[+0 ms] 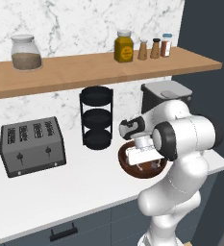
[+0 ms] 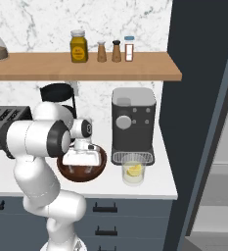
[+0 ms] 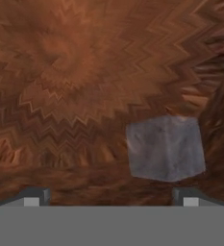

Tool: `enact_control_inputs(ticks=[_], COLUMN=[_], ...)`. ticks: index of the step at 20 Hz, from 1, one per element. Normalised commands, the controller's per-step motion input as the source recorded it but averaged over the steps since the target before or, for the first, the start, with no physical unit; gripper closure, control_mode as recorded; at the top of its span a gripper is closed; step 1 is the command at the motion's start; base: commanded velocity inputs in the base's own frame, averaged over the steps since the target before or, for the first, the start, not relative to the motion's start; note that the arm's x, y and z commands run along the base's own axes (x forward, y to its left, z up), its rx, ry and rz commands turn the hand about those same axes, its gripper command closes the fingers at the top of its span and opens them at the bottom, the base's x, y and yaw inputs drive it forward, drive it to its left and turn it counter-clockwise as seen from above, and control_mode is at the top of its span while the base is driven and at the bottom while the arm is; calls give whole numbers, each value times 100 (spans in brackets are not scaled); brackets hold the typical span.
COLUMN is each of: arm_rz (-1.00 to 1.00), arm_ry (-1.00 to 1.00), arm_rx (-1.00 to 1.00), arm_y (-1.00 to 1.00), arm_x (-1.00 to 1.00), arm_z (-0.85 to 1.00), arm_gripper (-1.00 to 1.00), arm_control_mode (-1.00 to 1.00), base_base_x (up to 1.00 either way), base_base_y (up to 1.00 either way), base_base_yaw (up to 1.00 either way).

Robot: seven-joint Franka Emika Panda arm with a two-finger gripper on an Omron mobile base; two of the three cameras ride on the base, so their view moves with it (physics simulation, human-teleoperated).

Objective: Grab a lemon wedge from the fridge and one ice cube from the ice bowl, and put them in the glass of lemonade.

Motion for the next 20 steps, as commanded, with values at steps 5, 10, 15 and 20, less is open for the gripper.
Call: enact_control_inputs(ticks=[5,10,15,20], arm_rz=[0,0,0,0], arm_ry=[0,-3,-26,-8], arm_rx=[0,0,0,0], arm_y=[0,0,0,0], arm_x=[-1,-11,-40,-5], arm_z=[7,1,0,-2], arm_gripper=[-100,-100,-100,-100], arm_control_mode=[-100,-100,-100,-100], base_base_x=[0,0,0,0], base_base_y=[0,0,0,0], base_base_yaw=[0,0,0,0])
